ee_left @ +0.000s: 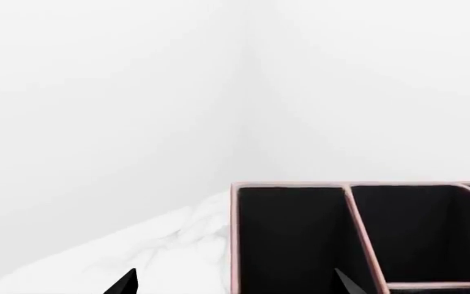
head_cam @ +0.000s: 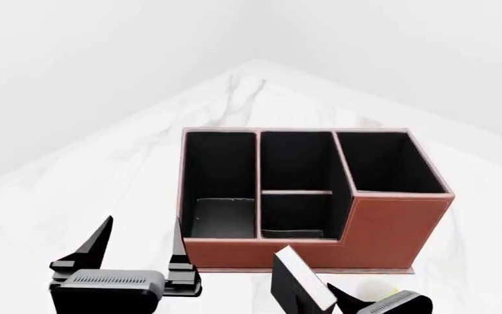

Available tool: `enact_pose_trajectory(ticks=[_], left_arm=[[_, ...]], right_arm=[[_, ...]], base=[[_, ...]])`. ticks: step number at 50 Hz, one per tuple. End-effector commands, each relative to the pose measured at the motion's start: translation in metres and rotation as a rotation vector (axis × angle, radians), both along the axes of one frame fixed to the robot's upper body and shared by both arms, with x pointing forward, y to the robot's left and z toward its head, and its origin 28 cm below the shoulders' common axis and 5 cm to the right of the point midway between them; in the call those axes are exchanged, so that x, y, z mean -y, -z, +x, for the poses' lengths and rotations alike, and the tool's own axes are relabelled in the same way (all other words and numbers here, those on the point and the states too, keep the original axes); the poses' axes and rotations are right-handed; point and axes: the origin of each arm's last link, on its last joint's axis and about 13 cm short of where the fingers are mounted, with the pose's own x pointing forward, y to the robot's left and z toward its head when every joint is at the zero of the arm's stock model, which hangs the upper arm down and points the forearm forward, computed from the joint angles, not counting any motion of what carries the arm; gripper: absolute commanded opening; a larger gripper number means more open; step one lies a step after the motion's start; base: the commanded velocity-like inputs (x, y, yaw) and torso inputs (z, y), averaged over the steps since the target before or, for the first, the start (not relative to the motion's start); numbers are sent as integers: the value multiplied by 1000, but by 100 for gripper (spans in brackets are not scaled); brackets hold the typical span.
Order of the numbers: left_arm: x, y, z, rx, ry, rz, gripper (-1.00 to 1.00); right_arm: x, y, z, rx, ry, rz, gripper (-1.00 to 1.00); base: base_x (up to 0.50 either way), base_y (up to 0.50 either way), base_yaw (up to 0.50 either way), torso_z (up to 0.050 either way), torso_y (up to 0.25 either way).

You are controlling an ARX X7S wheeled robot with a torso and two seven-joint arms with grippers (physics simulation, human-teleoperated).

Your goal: Pick up the book and place it in the right compartment of the caddy.

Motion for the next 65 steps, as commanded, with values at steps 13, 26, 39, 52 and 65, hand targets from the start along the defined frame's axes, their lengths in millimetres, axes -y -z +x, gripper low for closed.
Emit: enact_pose_trajectory(ticks=[13,26,39,52,65], left_arm=[[0,0,0,-5,-2,-2,100],[0,0,0,-4,-5,-3,100],[0,0,0,-3,-5,-2,100],[0,-1,0,-3,-8,0,100],[-1,-1,1,-5,-12,-1,100]], right_arm=[[-1,-2,-1,9,-17,-4,-100],[2,-22,0,65,-13,-17,-100],[6,-58,5,169,5,-32,-100],[7,-102,13,263,17,-42,-100],[4,-149,21,300,19,-25,-100]], base=[[0,0,0,0,0],[0,0,0,0,1],[0,0,0,0,2],[0,0,0,0,1],[0,0,0,0,2]])
